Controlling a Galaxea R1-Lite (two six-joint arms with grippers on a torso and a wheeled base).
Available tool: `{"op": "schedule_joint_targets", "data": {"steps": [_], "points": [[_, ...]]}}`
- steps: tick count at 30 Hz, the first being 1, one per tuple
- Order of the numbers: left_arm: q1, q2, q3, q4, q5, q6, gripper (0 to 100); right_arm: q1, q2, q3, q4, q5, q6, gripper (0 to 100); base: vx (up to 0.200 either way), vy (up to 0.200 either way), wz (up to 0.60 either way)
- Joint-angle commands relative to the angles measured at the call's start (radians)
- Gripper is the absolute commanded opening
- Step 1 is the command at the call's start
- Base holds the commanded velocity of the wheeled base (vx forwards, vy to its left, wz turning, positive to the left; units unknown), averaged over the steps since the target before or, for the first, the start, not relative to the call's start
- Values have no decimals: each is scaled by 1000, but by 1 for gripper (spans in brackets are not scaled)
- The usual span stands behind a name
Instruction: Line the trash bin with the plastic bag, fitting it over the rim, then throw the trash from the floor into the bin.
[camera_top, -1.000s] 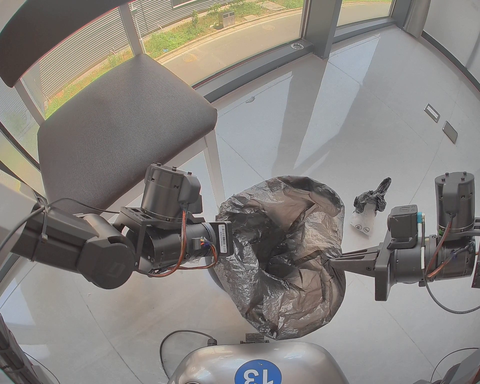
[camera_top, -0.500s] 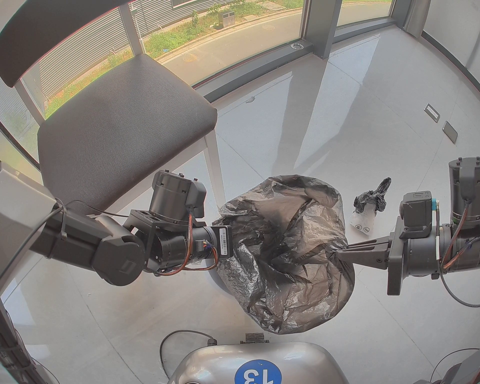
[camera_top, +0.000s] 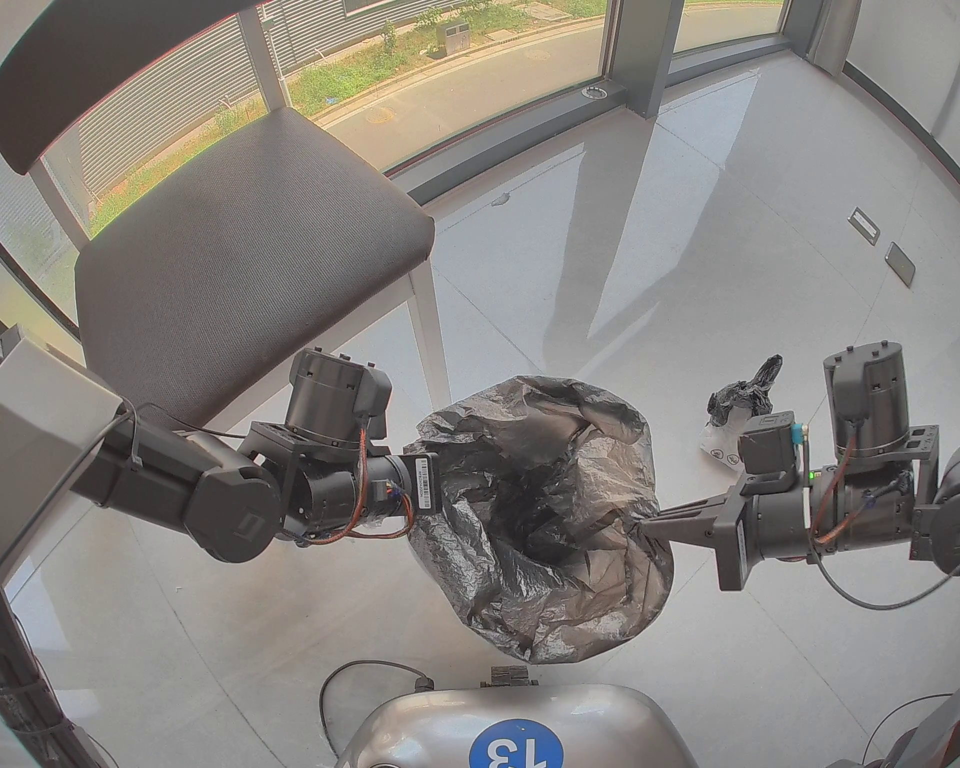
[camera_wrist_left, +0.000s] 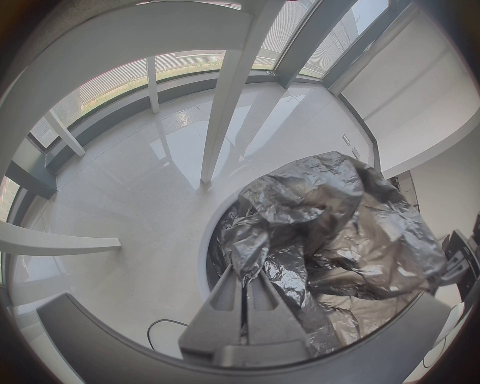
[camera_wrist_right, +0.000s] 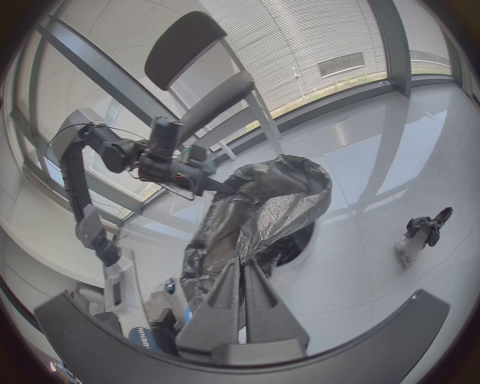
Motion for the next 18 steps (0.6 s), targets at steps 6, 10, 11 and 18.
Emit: {"op": "schedule_joint_targets", "data": {"steps": [6, 10, 11, 18], "points": [[40, 25, -38, -7, 1, 1, 0, -221, 246, -71, -132, 19, -133, 0, 0, 0, 0], [46, 44, -82, -6, 1, 1, 0, -251, 288, -118, -131, 30, -137, 0, 0, 0, 0], [51, 47, -91, -4, 1, 1, 0, -254, 298, -130, -131, 35, -137, 0, 0, 0, 0], [51, 65, -99, 5, 4, 1, 0, -259, 328, -152, -128, 38, -137, 0, 0, 0, 0]]}}
